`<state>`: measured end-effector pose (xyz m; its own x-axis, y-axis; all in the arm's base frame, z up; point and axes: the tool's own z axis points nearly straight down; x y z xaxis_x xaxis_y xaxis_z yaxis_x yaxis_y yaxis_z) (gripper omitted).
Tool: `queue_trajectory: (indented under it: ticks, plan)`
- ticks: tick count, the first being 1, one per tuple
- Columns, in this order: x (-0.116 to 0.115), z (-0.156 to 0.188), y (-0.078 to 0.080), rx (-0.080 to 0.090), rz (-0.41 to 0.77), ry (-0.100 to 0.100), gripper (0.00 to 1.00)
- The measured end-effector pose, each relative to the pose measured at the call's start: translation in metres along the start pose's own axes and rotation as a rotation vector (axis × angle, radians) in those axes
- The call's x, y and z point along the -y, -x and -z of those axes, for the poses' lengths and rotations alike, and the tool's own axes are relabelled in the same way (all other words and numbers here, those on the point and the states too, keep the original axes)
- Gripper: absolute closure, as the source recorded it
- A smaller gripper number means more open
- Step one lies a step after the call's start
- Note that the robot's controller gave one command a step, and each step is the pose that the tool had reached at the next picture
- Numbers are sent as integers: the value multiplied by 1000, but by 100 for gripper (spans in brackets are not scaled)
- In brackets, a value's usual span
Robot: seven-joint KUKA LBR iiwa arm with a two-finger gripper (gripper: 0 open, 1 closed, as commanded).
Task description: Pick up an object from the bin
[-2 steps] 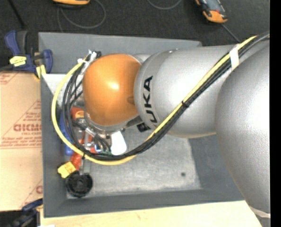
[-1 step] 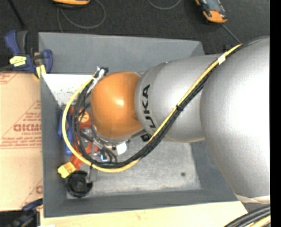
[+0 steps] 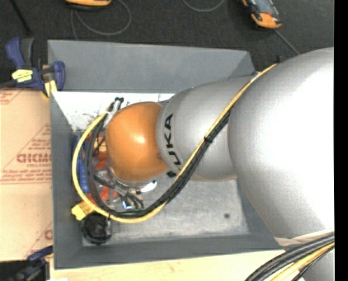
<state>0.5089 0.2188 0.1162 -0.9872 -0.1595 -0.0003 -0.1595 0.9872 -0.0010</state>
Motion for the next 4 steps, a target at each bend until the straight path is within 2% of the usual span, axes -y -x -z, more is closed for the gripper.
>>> queue_trajectory:
  ticks: [1,2,3,4]
  plan:
    - [-2,-15,-4,0,-51,2,0]
    - [-2,-41,-12,2,70,4,100]
    - [-2,-41,-12,2,69,4,100]
    - [-7,-26,-17,4,65,4,100]
